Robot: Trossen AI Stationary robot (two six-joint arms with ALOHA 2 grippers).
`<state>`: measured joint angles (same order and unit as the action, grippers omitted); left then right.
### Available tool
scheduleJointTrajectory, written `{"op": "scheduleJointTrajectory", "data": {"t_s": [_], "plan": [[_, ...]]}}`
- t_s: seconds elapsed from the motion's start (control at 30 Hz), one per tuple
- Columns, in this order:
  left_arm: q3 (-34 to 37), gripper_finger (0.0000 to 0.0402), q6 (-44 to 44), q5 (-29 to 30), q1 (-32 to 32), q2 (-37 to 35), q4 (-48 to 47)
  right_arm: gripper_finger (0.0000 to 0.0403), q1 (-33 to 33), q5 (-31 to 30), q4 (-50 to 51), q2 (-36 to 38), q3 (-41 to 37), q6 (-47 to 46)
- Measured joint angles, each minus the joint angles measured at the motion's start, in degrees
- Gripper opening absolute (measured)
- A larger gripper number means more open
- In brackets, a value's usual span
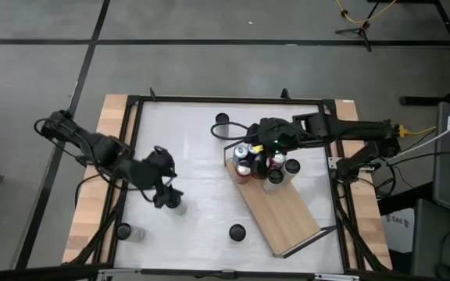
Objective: Place canned beverage on shelf
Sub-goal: Put the white pink soda can on the shelf aligned with the other white pink soda cans
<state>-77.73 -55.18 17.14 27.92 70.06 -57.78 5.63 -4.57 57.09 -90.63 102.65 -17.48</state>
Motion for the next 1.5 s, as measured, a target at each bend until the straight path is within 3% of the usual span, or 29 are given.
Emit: {"op": "scheduleJointTrajectory", "data": {"t_s": [0.2, 0.37, 0.87, 1.5], "plan": [[0.0, 0.0350, 10.8, 4.4, 2.4, 6.1, 8.9, 0.0374, 0.0, 1.7, -0.9, -1.1, 0.0, 2.1], [0.0, 0.0350, 16.6, 4.0, 2.6, 11.1, 14.4, 0.0374, 0.0, 1.7, -0.8, -1.2, 0.0, 3.0], [0.0, 0.0350, -8.1, -2.0, 3.2, 12.1, -10.2, 0.0374, 0.0, 1.6, 0.6, -1.2, 0.0, 3.0], [0.0, 0.0350, -18.3, -1.6, 6.4, 16.5, -14.2, 0.0374, 0.0, 1.6, 1.9, -1.2, 0.0, 3.0]]}}
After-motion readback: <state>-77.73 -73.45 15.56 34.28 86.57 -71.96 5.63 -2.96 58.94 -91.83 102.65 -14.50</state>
